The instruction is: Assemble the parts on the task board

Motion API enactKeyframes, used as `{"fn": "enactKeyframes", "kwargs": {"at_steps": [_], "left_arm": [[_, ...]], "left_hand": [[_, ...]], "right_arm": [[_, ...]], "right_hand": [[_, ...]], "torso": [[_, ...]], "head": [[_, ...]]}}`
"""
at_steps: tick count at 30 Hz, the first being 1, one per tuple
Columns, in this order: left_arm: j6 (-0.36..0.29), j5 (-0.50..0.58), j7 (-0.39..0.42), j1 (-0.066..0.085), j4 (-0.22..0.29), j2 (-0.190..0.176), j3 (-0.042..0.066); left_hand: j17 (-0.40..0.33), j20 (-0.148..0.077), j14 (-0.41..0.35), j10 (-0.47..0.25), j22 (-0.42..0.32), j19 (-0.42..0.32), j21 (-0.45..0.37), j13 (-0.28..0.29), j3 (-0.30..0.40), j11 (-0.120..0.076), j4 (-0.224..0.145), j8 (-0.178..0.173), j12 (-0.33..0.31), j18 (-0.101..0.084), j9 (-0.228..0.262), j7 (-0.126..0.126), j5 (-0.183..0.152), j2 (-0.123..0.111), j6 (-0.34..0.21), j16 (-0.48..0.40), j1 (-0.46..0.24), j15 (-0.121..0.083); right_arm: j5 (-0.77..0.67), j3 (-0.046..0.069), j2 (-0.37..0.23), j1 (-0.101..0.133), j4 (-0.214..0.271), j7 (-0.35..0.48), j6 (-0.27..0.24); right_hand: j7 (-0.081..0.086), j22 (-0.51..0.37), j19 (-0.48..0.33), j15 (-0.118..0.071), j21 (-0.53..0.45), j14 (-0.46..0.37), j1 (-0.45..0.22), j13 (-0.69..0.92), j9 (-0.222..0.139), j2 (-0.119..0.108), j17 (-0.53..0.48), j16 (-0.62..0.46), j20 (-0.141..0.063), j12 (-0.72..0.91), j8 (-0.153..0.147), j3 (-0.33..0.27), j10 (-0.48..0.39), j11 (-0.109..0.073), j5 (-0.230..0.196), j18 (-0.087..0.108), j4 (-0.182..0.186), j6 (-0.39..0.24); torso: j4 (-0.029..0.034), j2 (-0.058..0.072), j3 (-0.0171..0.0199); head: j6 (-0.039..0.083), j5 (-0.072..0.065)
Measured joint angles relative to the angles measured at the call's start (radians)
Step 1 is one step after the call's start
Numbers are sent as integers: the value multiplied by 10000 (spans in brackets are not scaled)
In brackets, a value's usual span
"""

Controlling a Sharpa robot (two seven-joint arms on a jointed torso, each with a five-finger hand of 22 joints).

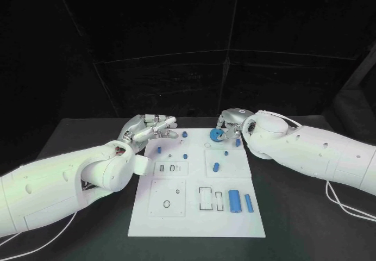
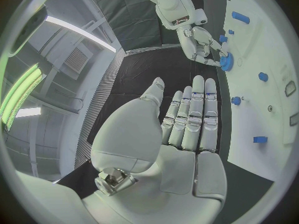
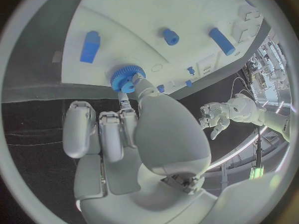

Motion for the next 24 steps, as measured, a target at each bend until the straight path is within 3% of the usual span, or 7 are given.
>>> {"fn": "enactKeyframes", "kwargs": {"at_steps": [12, 18, 24], "left_arm": [[48, -1, -34, 0, -50, -37, -1], [49, -2, -37, 0, -70, -90, -1], [45, 1, -37, 1, -86, -123, -1]], "left_hand": [[-2, 0, 0, 0, -10, 0, 0, 0, -1, 0, 1, 0, 0, 0, 0, 0, 0, 0, 0, 0, 0, 0], [7, 0, 0, 0, -9, 0, 0, 0, -2, 0, 2, 0, 0, 0, 0, 0, 0, 77, 0, 0, 4, 0], [7, 0, 0, 0, -9, 0, 0, 0, -2, 0, 2, 0, 0, 0, 0, 0, 0, 77, 0, 0, 4, 0]], "right_arm": [[-291, 6, -19, -4, 1119, -297, -1310], [-424, 6, 424, -4, 1103, -411, -1537], [-523, -53, 962, -24, 755, -466, -1578]], "right_hand": [[20, 146, 37, 1, 77, 0, -231, -3, -23, -67, -1, 0, -37, 0, -89, 98, 37, 35, -162, 1, 98, 31], [7, 164, 36, 2, 77, 0, -231, -4, -37, -67, 1, 0, -36, -1, -143, 98, 36, 35, -169, 1, 98, 44], [-4, 174, 36, 2, 77, 0, -231, -4, -58, -68, 7, 0, -36, -1, -199, 126, 36, 36, -187, 2, 126, 56]], "torso": [[0, -2, -11], [10, -2, -16], [17, 2, -17]], "head": [[1, 27], [-11, 71], [-39, 106]]}}
